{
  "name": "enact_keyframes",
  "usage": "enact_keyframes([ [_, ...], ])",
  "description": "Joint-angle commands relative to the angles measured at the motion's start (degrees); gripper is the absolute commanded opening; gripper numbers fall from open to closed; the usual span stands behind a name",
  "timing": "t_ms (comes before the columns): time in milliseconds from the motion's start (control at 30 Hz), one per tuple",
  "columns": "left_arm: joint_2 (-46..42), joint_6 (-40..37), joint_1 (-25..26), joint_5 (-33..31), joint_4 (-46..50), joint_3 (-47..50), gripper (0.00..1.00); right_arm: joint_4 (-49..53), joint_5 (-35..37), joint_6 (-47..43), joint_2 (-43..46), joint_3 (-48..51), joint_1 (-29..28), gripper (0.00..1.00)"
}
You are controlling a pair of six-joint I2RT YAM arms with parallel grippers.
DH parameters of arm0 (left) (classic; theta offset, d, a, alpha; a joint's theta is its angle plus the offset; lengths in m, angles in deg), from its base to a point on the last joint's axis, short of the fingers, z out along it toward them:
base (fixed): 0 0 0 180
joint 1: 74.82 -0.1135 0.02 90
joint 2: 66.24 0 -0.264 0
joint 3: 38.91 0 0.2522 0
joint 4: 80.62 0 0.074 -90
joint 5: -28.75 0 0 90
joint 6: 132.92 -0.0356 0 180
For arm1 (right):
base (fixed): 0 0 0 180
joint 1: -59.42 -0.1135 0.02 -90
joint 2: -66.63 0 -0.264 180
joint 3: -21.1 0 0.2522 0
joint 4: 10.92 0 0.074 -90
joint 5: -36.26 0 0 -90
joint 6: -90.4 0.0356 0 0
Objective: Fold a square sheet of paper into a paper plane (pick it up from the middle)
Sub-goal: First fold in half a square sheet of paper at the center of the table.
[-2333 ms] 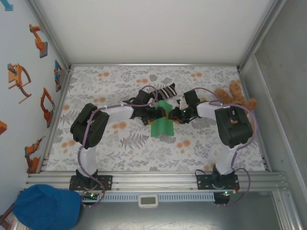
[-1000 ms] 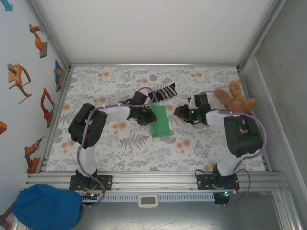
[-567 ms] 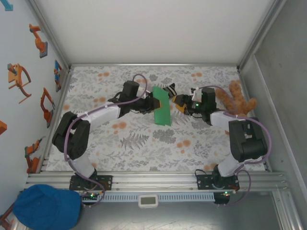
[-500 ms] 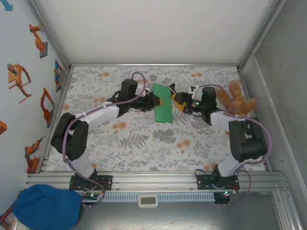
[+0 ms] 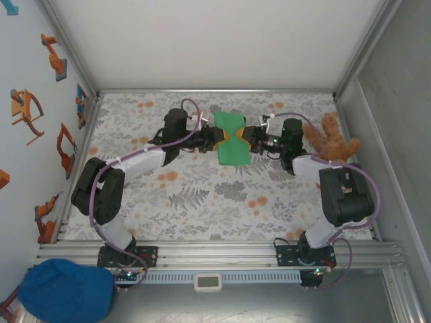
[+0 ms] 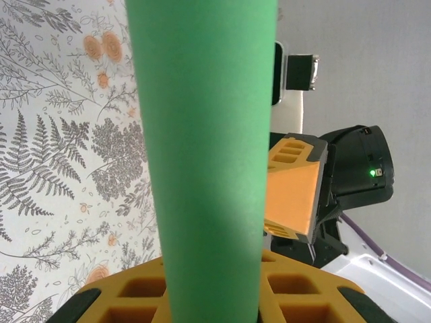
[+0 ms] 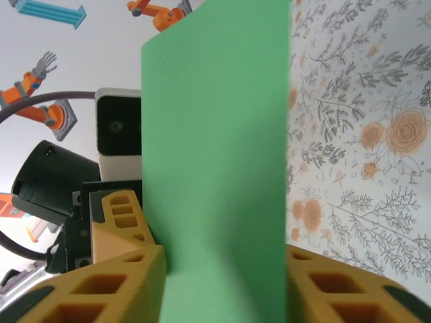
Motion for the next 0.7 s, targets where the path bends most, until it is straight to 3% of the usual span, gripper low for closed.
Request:
enact_keyframes([
  [0,0.16,-1.67,-0.65,0.46,1.85,1.25,0.23,-2.61,-0.66,-0.27,-0.29,0.26,-0.09,0.35],
  [333,0.16,-5.70,-0.98,-0.78,7.25,3.15,0.24,-2.52,0.48,-1.82,-4.10,2.11,0.38,0.20],
  [400,0.81,-5.79,-0.98,-0.69,7.19,3.26,0.24,-2.48,0.48,-2.22,-4.72,2.33,0.37,0.02],
  [433,1.07,-5.87,-0.98,-0.66,7.11,3.29,0.24,-2.37,0.70,-2.33,-4.87,2.59,0.34,0.00],
  [600,4.23,-6.91,-0.58,-2.11,9.25,3.23,0.30,3.80,4.46,-6.84,-4.57,3.79,0.04,0.00],
  [667,5.35,-8.65,-0.36,-3.93,12.03,2.81,0.41,9.88,6.24,-10.84,-3.76,3.41,-0.51,0.00],
])
